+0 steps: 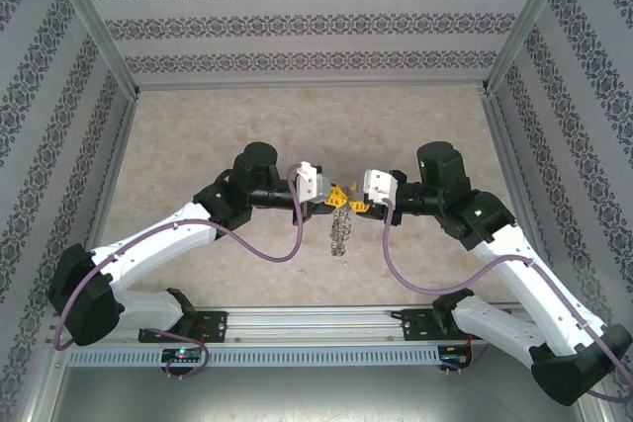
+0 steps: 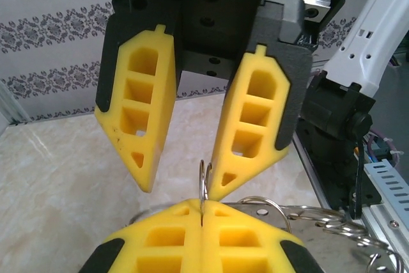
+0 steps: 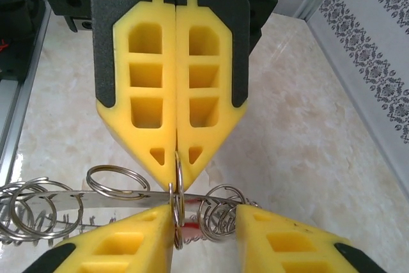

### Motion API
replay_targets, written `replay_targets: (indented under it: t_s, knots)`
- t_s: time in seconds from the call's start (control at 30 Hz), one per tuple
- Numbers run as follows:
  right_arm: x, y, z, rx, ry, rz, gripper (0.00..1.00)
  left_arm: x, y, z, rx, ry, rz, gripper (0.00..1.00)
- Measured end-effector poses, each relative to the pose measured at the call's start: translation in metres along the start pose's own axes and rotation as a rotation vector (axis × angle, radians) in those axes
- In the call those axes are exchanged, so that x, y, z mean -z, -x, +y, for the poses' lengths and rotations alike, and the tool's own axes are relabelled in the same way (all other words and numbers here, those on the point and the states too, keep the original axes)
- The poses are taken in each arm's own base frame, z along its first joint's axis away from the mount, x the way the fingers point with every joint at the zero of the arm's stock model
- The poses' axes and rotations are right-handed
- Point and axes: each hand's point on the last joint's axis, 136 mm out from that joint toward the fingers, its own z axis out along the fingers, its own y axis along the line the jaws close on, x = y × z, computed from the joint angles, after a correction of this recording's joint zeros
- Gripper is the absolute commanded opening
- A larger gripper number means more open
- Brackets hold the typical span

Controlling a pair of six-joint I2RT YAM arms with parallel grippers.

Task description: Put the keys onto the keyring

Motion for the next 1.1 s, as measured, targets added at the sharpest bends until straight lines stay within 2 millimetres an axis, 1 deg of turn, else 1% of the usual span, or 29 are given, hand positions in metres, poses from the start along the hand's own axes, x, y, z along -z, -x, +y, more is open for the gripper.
replay_targets:
  t_s: [0.17,0.37,0.57,0.7,0.8,0.9,1.1]
  knots:
    - [0.000,0.000,0.000,0.000,0.001,-0.001,0.35,-0.001,0.001,-0.001,0.002,-0.013,-0.005,0.00]
    - [0.003,0.003,0.001,0.011,-0.009,-0.007,0.38,-0.003,0.000,-0.003,0.009,-0.030,-0.007,0.00]
    - [0.025,0.019,0.004,0.088,-0.069,-0.051,0.42,-0.003,0.002,-0.004,0.006,-0.039,-0.013,0.00]
    - [0.032,0.022,0.006,0.119,-0.090,-0.056,0.42,-0.002,0.006,-0.004,0.000,-0.041,-0.021,0.00]
    - [0.031,0.019,0.006,0.121,-0.088,-0.048,0.42,-0.002,0.006,-0.004,0.000,-0.041,-0.021,0.00]
    - [0.025,0.012,0.005,0.105,-0.077,-0.027,0.42,-0.002,0.007,-0.004,0.000,-0.045,-0.023,0.00]
    - [0.011,-0.001,0.000,0.078,-0.059,0.018,0.32,-0.002,0.008,-0.005,0.000,-0.047,-0.025,0.00]
